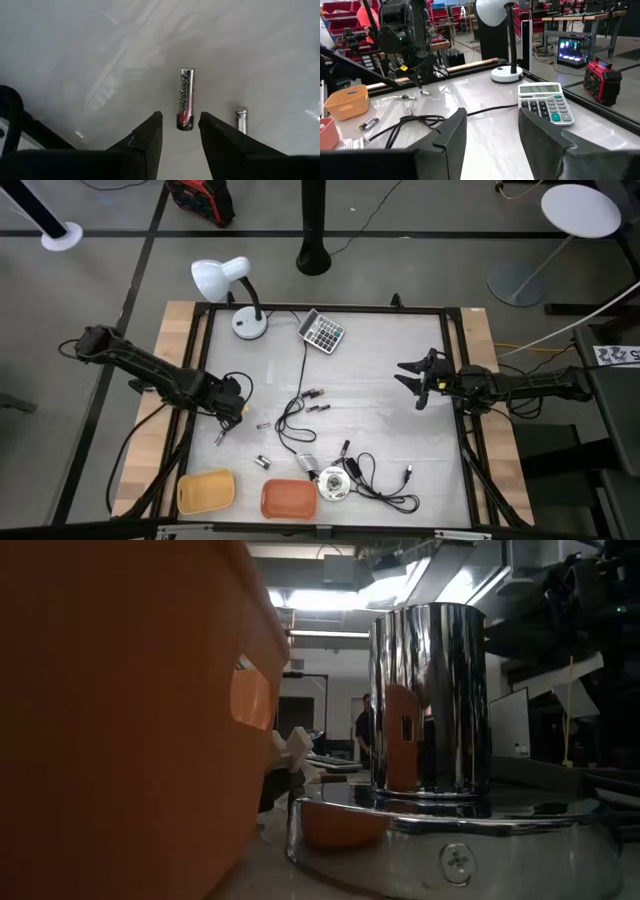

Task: Sort batteries
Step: Put the white battery into the yellow bin

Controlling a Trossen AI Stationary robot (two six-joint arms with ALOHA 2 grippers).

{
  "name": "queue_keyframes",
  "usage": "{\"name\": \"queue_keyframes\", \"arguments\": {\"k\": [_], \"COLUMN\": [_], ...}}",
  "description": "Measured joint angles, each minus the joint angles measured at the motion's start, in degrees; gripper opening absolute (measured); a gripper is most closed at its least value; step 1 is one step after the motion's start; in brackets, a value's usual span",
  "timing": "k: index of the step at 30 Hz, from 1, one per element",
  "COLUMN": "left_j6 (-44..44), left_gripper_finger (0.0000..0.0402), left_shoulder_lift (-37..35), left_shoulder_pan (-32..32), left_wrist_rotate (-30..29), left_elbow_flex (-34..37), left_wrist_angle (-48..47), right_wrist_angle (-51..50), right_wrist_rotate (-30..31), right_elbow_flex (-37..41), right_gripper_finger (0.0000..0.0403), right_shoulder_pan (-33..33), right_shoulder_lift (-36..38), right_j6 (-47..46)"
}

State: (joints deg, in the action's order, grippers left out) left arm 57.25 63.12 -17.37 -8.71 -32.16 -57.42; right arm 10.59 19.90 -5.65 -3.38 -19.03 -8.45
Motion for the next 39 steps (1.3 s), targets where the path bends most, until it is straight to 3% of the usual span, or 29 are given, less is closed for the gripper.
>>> {"name": "queue_keyframes", "arguments": {"k": [29, 39], "left_j6": [0.9, 0.9], "left_gripper_finger": [0.012, 0.0035], "left_shoulder_lift": [12.9, 13.0], "left_shoulder_pan": [0.0, 0.0], "left_wrist_rotate": [-0.4, -0.2], "left_elbow_flex": [-0.3, -0.2], "left_wrist_angle": [5.9, 6.8], "right_wrist_angle": [-0.5, -0.6], "right_wrist_rotate": [0.0, 0.0], "right_elbow_flex": [0.0, 0.0], "right_gripper_finger": [0.0172, 0.0172], "right_shoulder_pan": [0.0, 0.0], "right_shoulder_lift": [0.0, 0.0], "right_j6": [0.0, 0.0]}}
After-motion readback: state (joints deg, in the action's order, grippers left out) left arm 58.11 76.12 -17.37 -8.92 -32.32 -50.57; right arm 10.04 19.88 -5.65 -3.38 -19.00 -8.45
